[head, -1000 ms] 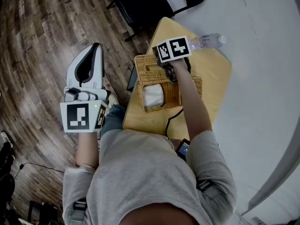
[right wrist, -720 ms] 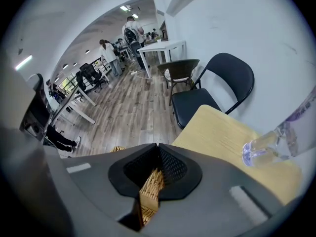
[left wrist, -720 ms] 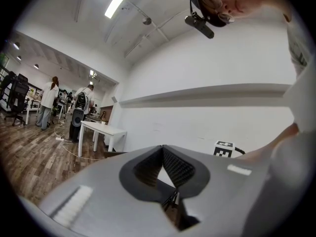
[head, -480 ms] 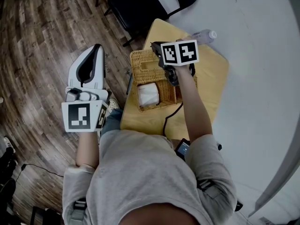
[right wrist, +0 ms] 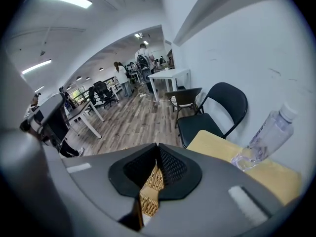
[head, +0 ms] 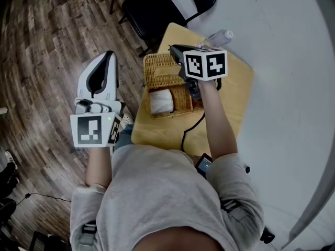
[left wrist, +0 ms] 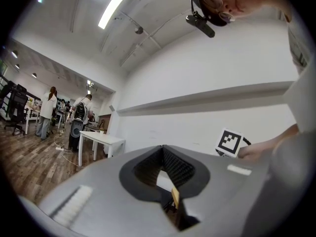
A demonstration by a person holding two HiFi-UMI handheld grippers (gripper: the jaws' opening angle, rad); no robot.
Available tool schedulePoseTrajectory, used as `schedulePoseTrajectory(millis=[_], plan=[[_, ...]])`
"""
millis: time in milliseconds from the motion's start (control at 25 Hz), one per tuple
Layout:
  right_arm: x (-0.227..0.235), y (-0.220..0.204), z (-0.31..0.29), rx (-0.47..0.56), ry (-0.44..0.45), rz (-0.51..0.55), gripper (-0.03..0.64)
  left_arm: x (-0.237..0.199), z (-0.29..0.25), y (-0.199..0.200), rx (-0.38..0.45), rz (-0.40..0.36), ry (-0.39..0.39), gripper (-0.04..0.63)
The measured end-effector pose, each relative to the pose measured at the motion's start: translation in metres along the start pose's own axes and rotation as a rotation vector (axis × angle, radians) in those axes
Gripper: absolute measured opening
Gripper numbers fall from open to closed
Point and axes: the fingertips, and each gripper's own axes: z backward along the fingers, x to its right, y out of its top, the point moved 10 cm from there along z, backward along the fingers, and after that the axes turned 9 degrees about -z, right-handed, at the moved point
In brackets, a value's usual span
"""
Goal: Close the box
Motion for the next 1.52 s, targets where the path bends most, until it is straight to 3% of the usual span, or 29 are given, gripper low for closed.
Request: schedulePoseTrajectory(millis=[760, 1520], plan=[[-0.029, -0.031, 0.077, 0.115, 0.125, 0.078, 0.017, 0.058, 0.060, 0.037, 0.047, -0.065, 0.060, 0.058], [-0.053, -0.095, 0.127, 0.155, 0.156, 0.132, 0.017, 0.105, 0.130, 0.049, 0.068, -0.085, 0.109, 0.058]])
